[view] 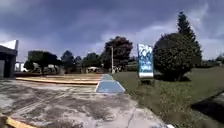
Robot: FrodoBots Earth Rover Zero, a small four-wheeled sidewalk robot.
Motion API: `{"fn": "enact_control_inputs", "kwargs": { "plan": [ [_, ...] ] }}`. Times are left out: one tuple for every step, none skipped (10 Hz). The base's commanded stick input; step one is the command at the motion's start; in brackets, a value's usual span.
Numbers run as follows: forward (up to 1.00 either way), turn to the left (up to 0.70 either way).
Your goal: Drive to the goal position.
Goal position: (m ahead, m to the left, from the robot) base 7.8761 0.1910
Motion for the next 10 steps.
{"fn": "enact_control_inputs", "kwargs": {
  "plan": [
    [0.70,0.00],
    [0.70,0.00],
    [0.70,0.00],
    [0.70,0.00],
    [0.70,0.00],
    [0.70,0.00],
    [0.70,0.00],
    [0.70,0.00],
    [0.70,0.00],
    [0.70,0.00]
  ]
}}
